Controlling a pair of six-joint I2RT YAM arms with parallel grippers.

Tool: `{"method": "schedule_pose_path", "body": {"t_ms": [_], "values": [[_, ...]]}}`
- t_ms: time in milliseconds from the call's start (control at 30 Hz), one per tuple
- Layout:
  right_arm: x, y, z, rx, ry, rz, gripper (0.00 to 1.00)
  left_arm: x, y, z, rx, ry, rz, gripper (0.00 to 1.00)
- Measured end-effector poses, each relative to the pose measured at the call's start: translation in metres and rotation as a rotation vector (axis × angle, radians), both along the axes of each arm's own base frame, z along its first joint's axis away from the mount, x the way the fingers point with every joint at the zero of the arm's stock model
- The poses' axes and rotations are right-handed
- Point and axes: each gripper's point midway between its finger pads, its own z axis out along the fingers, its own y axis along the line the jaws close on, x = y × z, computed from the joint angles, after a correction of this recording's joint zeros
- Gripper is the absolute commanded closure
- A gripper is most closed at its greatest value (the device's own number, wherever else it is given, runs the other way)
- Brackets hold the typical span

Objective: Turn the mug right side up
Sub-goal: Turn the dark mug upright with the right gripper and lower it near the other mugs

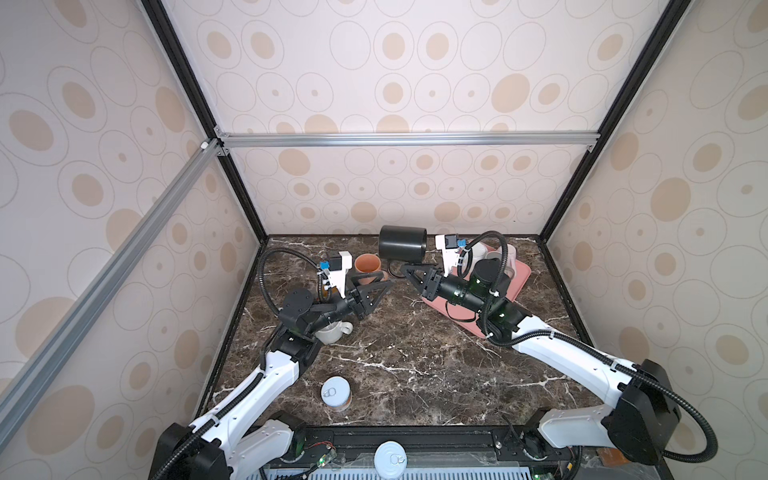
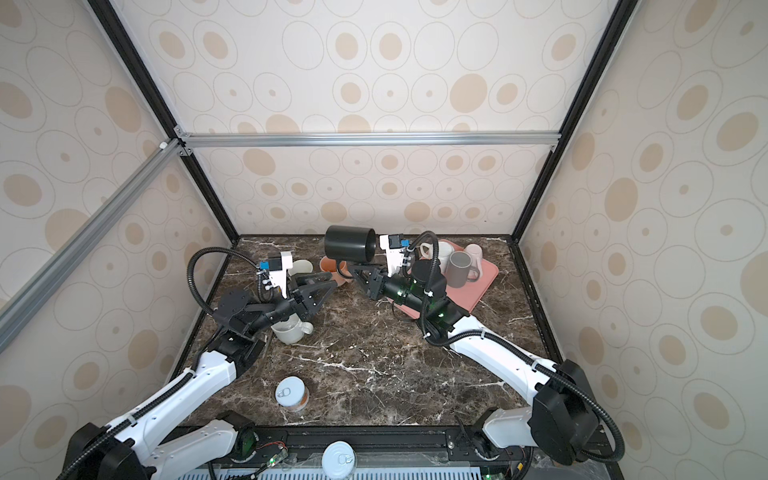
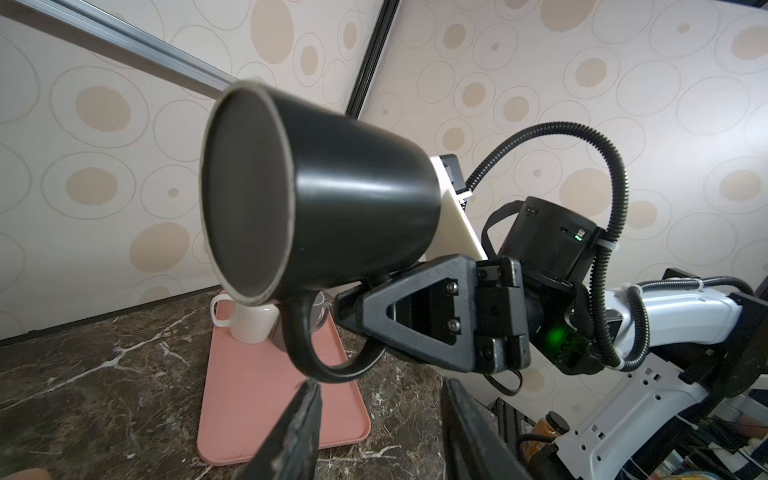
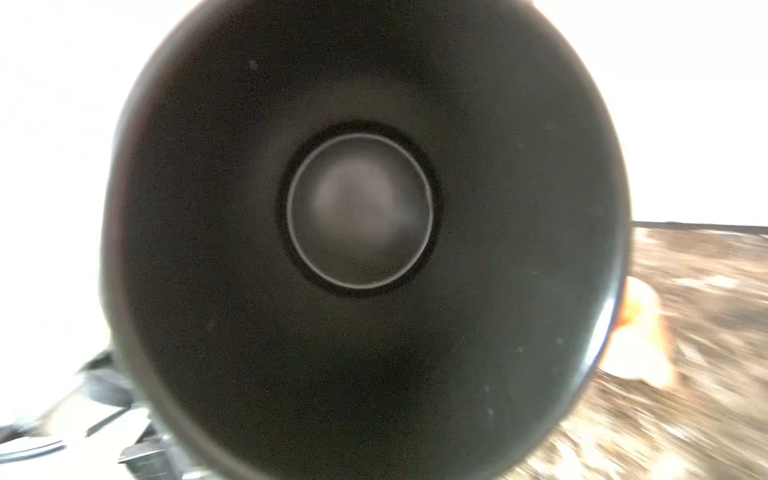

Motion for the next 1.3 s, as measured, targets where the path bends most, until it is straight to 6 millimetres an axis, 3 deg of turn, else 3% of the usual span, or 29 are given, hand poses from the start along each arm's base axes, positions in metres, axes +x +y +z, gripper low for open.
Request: {"method": "schedule_pose_path", "body": {"t_ms": [200, 467, 767, 933, 1100, 1300], "values": [[0.016, -0.018, -0.046, -0.235, 0.045, -0.128, 1.0, -0.001, 0.01, -0.008, 0.071, -0.023, 0.075, 0.52], [0.022, -0.034, -0.068, -0.455, -0.01, -0.221, 1.0, -0.002, 0.024, -0.018, 0.144, -0.043, 0.164, 0.52], [0.005, -0.016, -0.089, -0.646, -0.118, -0.179, 1.0, 0.006, 0.029, -0.032, 0.184, -0.021, 0.211, 0.52], [0.016, -0.005, -0.092, -0.747, -0.149, -0.165, 1.0, 0.023, 0.037, -0.052, 0.23, 0.053, 0.292, 0.53], [0.03, 0.003, -0.107, -0.845, -0.13, -0.154, 1.0, 0.038, 0.061, -0.069, 0.278, 0.126, 0.448, 0.5], [0.041, 0.017, -0.152, -0.966, -0.059, -0.088, 1.0, 0.036, 0.097, -0.059, 0.257, 0.108, 0.621, 0.47]]}}
